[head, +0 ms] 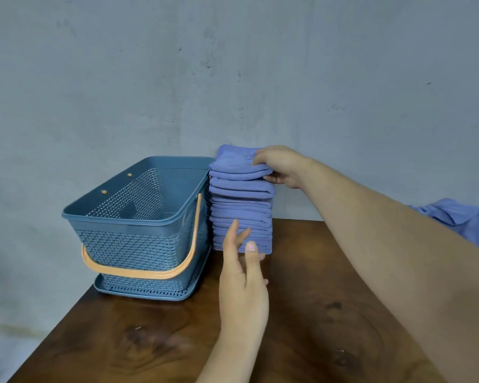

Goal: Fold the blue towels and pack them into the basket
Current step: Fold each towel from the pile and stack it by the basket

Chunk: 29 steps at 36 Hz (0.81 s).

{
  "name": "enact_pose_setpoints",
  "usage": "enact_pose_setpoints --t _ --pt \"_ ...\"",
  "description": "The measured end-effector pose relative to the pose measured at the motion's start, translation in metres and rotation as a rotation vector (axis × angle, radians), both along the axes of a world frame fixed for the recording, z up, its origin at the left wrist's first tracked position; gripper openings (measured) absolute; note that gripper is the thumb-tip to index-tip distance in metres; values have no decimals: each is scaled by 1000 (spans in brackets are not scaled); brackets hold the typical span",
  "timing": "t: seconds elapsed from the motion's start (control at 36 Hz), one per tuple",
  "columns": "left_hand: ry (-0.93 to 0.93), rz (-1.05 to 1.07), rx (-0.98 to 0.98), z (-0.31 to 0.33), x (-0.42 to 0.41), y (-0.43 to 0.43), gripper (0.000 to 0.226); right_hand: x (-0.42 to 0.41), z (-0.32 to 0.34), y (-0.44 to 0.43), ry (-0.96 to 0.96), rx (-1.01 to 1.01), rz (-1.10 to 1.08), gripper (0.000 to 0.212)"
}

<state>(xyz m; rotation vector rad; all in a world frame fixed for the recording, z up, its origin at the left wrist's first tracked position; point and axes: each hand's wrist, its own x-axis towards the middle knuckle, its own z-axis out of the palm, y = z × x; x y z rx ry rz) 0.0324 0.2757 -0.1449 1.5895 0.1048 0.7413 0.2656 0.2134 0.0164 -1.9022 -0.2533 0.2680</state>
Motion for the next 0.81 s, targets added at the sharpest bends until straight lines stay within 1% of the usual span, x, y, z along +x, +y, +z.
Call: enact_pose_setpoints --t 0.06,0.08,0.11,0.17,0.22,0.25,0.28,0.36,0.44,0.53,0.64,0.72,0.81 --pt "21 -11 18 -1 -1 -1 45 1 1 0 -6 -21 -4 10" --pt "33 -16 30 -1 -1 -1 45 2 1 0 -22 -62 5 9" --pt "43 -21 44 -2 -1 -2 45 1 0 0 -58 -134 14 9" --pt "70 -30 79 -4 -1 -3 43 1 1 1 -188 -324 45 11" --pt "101 -43 120 -7 0 -3 42 3 -1 -1 -326 -443 42 44" --pt "114 -51 140 -9 0 -3 43 1 -1 -5 -367 -467 18 57" --pt "124 -61 159 -11 1 -3 44 -1 -3 -10 -410 -466 -7 61" --pt "145 -105 236 -15 1 -8 44 -15 -18 -33 -550 -438 -103 57" --pt "154 -162 307 -18 -2 -17 47 -50 -51 -69 -584 -422 -149 51" --pt "150 -235 397 -21 -5 -27 48 -93 -94 -117 -547 -406 -156 47" --pt "155 -291 575 -21 -12 -33 45 -158 -154 -181 -391 -333 -184 43" --pt "183 -279 658 -20 -15 -36 45 -190 -187 -223 -407 -395 -195 40" --pt "200 -329 702 -22 -19 -45 47 -200 -187 -262 -437 -365 -253 35"
